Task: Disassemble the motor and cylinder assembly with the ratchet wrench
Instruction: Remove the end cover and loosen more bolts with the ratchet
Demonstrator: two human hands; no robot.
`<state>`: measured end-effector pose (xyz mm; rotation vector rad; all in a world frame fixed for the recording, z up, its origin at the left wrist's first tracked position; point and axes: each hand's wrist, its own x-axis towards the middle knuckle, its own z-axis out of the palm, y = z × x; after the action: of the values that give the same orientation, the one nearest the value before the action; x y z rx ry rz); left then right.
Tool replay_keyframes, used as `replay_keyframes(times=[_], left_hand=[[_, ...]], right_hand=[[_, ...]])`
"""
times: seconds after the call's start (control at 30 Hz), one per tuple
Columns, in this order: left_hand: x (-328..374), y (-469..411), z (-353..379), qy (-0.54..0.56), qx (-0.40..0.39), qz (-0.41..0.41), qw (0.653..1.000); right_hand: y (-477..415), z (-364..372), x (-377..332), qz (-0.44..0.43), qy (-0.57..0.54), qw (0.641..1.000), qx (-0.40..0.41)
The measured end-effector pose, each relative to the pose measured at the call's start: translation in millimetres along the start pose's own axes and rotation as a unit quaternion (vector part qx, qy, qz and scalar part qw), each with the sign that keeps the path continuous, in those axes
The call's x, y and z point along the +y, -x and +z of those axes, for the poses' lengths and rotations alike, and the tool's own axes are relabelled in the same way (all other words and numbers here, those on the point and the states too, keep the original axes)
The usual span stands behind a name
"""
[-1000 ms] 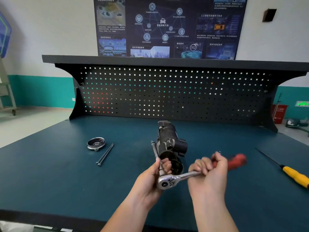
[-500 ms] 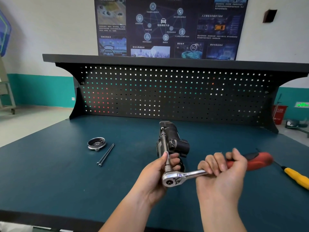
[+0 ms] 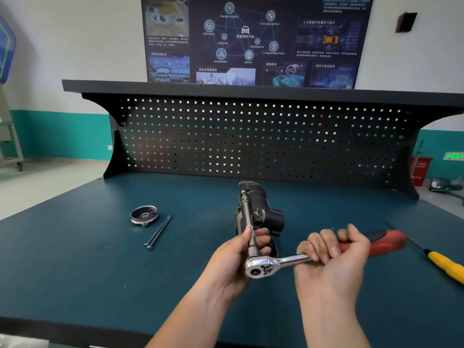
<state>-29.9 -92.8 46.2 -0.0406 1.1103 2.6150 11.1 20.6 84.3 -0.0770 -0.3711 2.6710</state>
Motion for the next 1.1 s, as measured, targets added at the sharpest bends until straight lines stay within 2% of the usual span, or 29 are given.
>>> replay_keyframes(times=[0.63,0.9,1.1], left_hand=[[-2.1,-3.5,0.4,-0.005,0.000,-0.005,1.000],[4.1,-3.3,4.6,0.021,0.004,-0.009,1.000],[1.5,0.1,5.5,0.046,0.005,-0.011,0.999]], right_hand=[[-4.3,-4.2,-1.2,0.002,-0.011,1.000,0.017],[3.5,7.4,3.9,-0.038,0.040,0.998,-0.032],[2.3,8.9,-1.5,-0.017,0.034,0.999,-0.033]])
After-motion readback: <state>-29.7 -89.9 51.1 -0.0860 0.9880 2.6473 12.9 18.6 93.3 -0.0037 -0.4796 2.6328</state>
